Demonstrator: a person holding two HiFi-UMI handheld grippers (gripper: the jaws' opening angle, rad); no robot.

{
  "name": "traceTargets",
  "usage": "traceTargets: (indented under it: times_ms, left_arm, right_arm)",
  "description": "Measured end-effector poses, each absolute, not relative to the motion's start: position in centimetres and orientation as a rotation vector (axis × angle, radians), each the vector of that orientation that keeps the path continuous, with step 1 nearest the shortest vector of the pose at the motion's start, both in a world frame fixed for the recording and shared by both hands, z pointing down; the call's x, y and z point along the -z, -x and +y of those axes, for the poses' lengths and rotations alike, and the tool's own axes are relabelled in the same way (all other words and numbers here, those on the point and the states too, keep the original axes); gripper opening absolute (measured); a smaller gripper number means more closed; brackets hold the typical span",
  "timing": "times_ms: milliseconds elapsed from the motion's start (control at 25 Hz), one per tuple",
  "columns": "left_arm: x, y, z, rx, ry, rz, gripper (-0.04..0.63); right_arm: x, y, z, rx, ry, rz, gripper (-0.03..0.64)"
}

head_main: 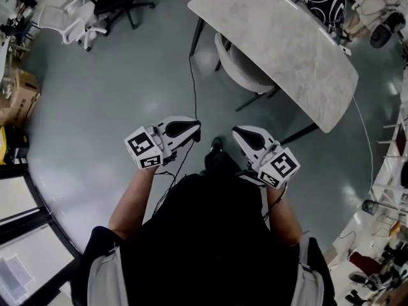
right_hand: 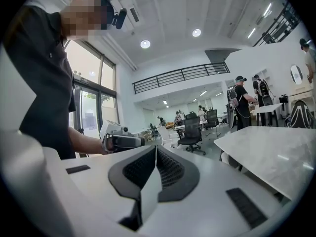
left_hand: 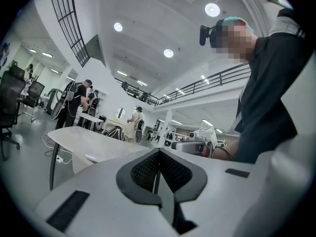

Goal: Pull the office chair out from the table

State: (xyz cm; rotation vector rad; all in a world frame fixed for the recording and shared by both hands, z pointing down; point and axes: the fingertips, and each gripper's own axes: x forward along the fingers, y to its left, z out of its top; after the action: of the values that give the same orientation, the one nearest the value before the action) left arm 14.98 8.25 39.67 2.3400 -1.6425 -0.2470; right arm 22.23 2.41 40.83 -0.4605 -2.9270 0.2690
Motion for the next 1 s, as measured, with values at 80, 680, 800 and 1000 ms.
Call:
traceTargets:
  times_ms: [80, 680, 800, 1000]
  left_arm:
    - [-39.4, -13.8, 6.4, 0.248, -2.328, -1.653, 0.012]
    - [-38.1, -4.8, -2.5, 0.198, -2.241, -1.783, 0.012]
    - [-37.9, -3.3, -3.7, 0.19, -2.234, -1.801, 0.012]
    - [-37.8, -1.1, -4.4, 0.169, -2.268, -1.777, 0.012]
  right_arm:
    - [-40.4, -20.8, 0.4, -0.268, 0.474, -2.928, 0.02]
    - [-39.6, -11.2, -8.8, -0.231, 0.644, -2.892, 0.021]
    - [-40.2, -10.1, -10.3, -0.252, 0.641, -2.885, 0.021]
    - [-40.9, -8.2, -10.7, -0.271, 0.603, -2.875, 0.021]
